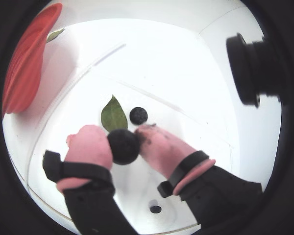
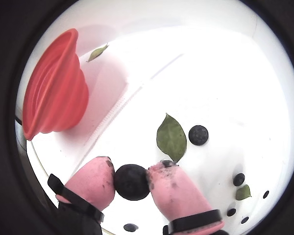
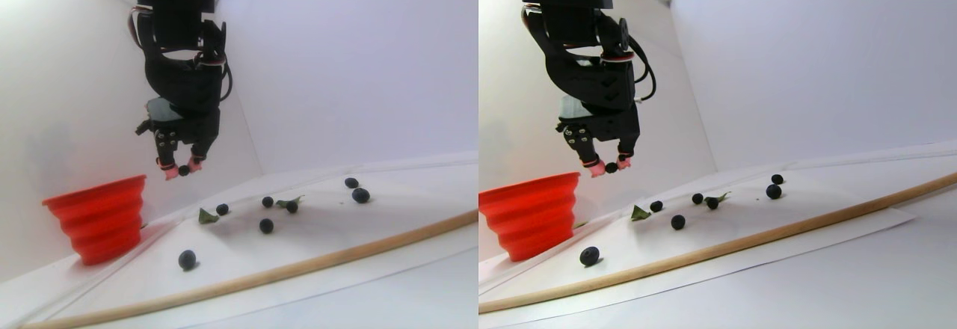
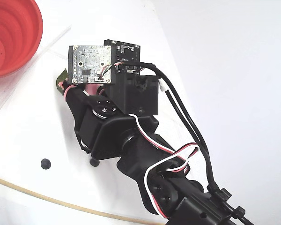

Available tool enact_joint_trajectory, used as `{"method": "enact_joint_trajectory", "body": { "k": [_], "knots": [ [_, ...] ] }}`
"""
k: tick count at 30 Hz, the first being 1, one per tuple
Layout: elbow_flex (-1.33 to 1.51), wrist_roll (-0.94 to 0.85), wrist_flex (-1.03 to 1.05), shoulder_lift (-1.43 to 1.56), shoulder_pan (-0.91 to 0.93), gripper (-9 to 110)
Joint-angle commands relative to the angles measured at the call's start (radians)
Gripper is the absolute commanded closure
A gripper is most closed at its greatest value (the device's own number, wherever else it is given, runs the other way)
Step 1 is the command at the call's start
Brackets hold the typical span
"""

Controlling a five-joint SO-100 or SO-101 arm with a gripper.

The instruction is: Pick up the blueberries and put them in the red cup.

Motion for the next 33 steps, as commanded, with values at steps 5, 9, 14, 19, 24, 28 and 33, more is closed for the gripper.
{"method": "enact_joint_trajectory", "body": {
  "k": [5, 9, 14, 19, 24, 28, 33],
  "knots": [
    [-0.003, 0.017, 0.015, 0.178, -0.087, 90],
    [-0.002, 0.017, 0.020, 0.195, -0.098, 90],
    [0.006, 0.015, 0.026, 0.216, -0.109, 90],
    [0.017, 0.015, 0.029, 0.245, -0.126, 90],
    [0.021, 0.018, 0.038, 0.270, -0.147, 90],
    [0.021, 0.023, 0.044, 0.285, -0.161, 90],
    [0.017, 0.029, 0.049, 0.296, -0.183, 90]
  ]
}}
